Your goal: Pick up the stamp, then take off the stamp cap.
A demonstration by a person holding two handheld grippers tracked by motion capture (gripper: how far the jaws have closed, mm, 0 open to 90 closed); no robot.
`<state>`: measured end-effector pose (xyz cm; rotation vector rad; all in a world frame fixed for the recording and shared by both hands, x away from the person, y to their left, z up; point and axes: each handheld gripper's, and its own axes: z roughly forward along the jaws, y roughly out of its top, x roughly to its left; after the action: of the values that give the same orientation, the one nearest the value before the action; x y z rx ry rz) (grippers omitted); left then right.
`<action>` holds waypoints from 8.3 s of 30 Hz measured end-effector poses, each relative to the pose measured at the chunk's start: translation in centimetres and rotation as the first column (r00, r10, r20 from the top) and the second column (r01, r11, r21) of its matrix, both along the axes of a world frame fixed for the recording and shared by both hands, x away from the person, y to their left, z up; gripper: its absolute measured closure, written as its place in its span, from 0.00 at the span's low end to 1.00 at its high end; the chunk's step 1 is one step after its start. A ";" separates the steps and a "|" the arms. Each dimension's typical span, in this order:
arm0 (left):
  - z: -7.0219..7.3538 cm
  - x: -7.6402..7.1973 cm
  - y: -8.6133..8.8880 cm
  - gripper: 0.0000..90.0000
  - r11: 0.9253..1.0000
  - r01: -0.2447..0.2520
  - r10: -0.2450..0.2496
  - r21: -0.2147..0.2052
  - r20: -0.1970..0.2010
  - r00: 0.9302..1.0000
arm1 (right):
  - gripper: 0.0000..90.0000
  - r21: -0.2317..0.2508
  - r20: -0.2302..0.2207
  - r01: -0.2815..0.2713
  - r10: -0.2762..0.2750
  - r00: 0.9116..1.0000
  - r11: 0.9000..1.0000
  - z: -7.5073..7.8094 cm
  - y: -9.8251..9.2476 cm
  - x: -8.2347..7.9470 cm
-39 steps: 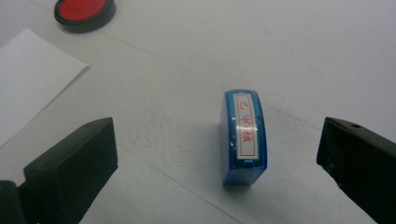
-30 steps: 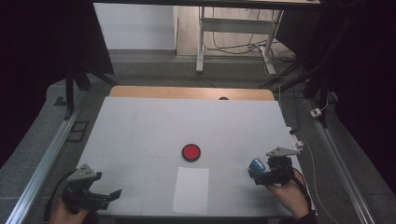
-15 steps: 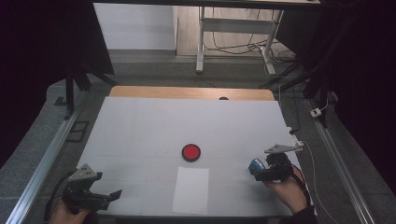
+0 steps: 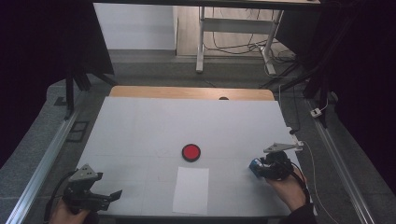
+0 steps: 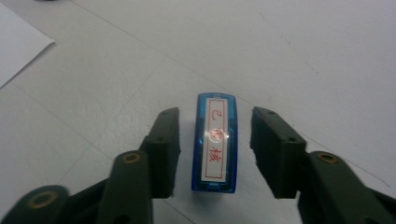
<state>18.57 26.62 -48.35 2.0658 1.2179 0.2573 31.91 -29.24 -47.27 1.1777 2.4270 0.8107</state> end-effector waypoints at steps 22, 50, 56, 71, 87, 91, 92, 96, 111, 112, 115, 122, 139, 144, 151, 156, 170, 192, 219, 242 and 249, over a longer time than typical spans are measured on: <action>0.0 0.0 0.0 0.01 1.000 0.000 0.000 0.005 0.000 1.000 | 0.78 0.018 0.002 -0.026 0.026 1.000 0.999 0.7 -0.1 -0.3; 0.0 0.1 -0.1 0.00 1.000 -0.006 0.006 0.008 -0.005 1.000 | 0.78 0.121 0.059 -0.127 0.121 0.991 0.984 2.4 0.4 -1.4; 0.0 0.0 -0.1 0.00 1.000 -0.010 0.010 0.009 -0.004 1.000 | 0.78 0.154 0.066 -0.149 0.140 0.988 0.977 2.7 0.6 -1.6; 0.0 0.1 0.0 0.00 1.000 -0.009 0.009 0.005 -0.009 1.000 | 0.78 0.169 0.104 -0.224 0.208 0.972 0.960 3.4 2.6 -2.5; -0.1 0.1 -0.1 0.00 1.000 -0.016 0.016 0.013 -0.015 1.000 | 0.78 0.226 0.103 -0.290 0.273 0.956 0.930 4.0 4.7 -2.8; -0.1 0.2 0.1 0.00 1.000 -0.019 0.019 0.001 -0.019 1.000 | 0.78 0.223 0.109 -0.321 0.303 0.947 0.921 4.2 5.4 -2.8; -0.1 0.2 0.1 0.00 1.000 -0.017 0.017 -0.002 -0.021 1.000 | 0.78 0.230 0.110 -0.326 0.309 0.945 0.917 4.2 5.7 -2.9; -0.1 0.2 0.1 0.00 1.000 -0.018 0.018 -0.001 -0.021 1.000 | 0.78 0.235 0.110 -0.356 0.339 0.934 0.905 4.3 6.7 -2.8; -0.1 0.2 0.1 0.00 1.000 -0.008 0.008 -0.001 -0.020 1.000 | 0.78 0.272 0.111 -0.436 0.422 0.900 0.858 4.6 10.1 -2.6; -0.1 0.2 0.1 0.00 1.000 -0.006 0.006 -0.001 -0.020 1.000 | 0.78 0.268 0.109 -0.441 0.428 0.897 0.857 4.6 10.2 -2.6; -0.1 0.2 0.0 0.00 1.000 -0.005 0.005 0.001 -0.019 1.000 | 0.78 0.266 0.109 -0.450 0.438 0.892 0.852 4.6 10.6 -2.7; -0.1 0.2 0.0 0.00 1.000 0.000 0.000 0.002 -0.020 1.000 | 0.78 0.275 0.112 -0.465 0.452 0.885 0.841 4.6 11.4 -2.6; 0.0 0.0 -0.3 0.01 1.000 0.016 -0.016 0.020 -0.005 1.000 | 0.78 0.278 0.137 -0.518 0.500 0.855 0.809 5.0 13.2 -2.9; 0.1 0.0 -0.4 0.01 0.999 0.029 -0.029 0.026 0.001 1.000 | 0.78 0.284 0.143 -0.515 0.496 0.857 0.809 5.2 13.0 -2.9; 0.5 0.2 -1.0 0.00 0.995 0.102 -0.103 0.008 0.058 0.993 | 0.78 0.278 0.148 -0.527 0.506 0.850 0.803 5.4 13.1 -3.2; 0.5 0.8 -1.5 0.00 0.987 0.160 -0.159 -0.027 0.056 0.986 | 0.78 0.280 0.145 -0.529 0.510 0.848 0.801 5.5 13.1 -3.2; 1.0 2.1 -3.8 0.00 0.951 0.294 -0.281 -0.099 0.121 0.952 | 0.78 0.287 0.153 -0.547 0.526 0.837 0.787 6.1 12.8 -3.4; 1.1 6.0 -9.4 0.00 0.860 0.505 -0.487 -0.076 0.177 0.855 | 0.78 0.294 0.159 -0.581 0.560 0.813 0.759 6.5 12.8 -3.5; 1.3 9.8 -15.2 0.00 0.718 0.689 -0.669 -0.096 0.176 0.722 | 0.78 0.296 0.164 -0.615 0.596 0.786 0.731 6.7 13.5 -3.7; 1.0 11.6 -18.1 0.52 0.540 0.832 -0.809 -0.126 0.194 0.555 | 0.78 0.308 0.159 -0.643 0.629 0.761 0.701 6.7 14.1 -4.1; 1.0 11.6 -18.0 0.68 0.518 0.844 -0.819 -0.140 0.206 0.536 | 0.78 0.309 0.160 -0.644 0.630 0.760 0.700 6.7 14.0 -4.1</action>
<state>30.19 8.58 -47.35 2.1417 0.0446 -0.2225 27.83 -15.20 -40.53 0.3429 2.7492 1.4973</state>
